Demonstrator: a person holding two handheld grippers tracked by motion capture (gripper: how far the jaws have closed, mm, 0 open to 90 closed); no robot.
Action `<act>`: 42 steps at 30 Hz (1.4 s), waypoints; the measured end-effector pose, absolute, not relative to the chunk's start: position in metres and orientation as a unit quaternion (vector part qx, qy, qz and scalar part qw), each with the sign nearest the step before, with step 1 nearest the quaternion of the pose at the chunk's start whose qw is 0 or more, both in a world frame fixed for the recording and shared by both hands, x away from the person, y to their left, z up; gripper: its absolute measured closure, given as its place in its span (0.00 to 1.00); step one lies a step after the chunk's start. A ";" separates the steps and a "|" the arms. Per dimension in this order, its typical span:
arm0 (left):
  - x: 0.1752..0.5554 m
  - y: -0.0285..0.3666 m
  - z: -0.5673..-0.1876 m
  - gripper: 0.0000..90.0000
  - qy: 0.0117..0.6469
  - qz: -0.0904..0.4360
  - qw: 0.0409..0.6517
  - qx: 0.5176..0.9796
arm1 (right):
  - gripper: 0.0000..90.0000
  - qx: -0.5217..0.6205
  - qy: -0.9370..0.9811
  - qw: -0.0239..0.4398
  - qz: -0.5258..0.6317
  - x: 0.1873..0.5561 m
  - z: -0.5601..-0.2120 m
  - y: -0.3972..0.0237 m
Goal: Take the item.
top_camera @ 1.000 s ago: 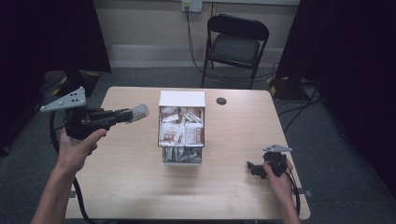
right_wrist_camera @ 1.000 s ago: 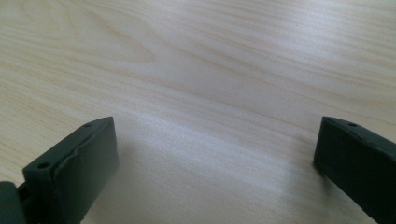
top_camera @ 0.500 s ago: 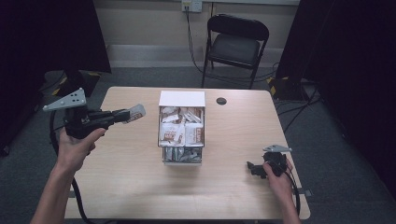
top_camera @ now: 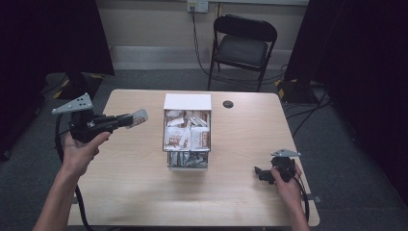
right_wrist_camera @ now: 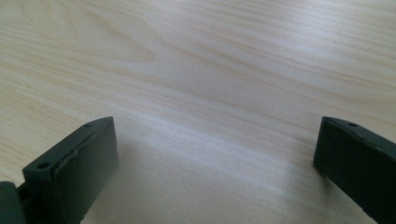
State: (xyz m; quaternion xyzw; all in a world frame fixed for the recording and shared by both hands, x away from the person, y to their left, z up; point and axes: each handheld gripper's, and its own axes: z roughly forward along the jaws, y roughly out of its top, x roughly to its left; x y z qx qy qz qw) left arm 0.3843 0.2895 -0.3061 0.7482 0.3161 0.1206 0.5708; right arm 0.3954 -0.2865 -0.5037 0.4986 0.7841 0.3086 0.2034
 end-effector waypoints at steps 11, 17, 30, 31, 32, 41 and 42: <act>0.397 0.289 -0.331 0.96 0.325 0.107 0.553 0.760 | 0.00 0.499 0.784 0.203 0.308 0.395 -0.504 -0.287; 0.401 0.292 -0.340 0.96 0.334 0.113 0.539 0.765 | 0.00 0.499 0.784 0.203 0.308 0.395 -0.504 -0.287; 0.416 0.285 -0.375 0.96 0.356 0.089 0.510 0.778 | 0.00 0.498 0.784 0.204 0.308 0.395 -0.504 -0.287; 0.416 0.284 -0.377 0.96 0.359 0.089 0.505 0.780 | 0.00 0.499 0.784 0.204 0.308 0.395 -0.504 -0.287; 0.417 0.283 -0.380 0.96 0.362 0.084 0.504 0.779 | 0.00 0.498 0.784 0.203 0.308 0.395 -0.504 -0.287; 0.423 0.273 -0.397 0.96 0.367 0.073 0.484 0.791 | 0.00 0.498 0.784 0.204 0.308 0.395 -0.504 -0.287; 0.423 0.272 -0.399 0.96 0.366 0.072 0.482 0.793 | 0.00 0.498 0.784 0.204 0.308 0.395 -0.504 -0.287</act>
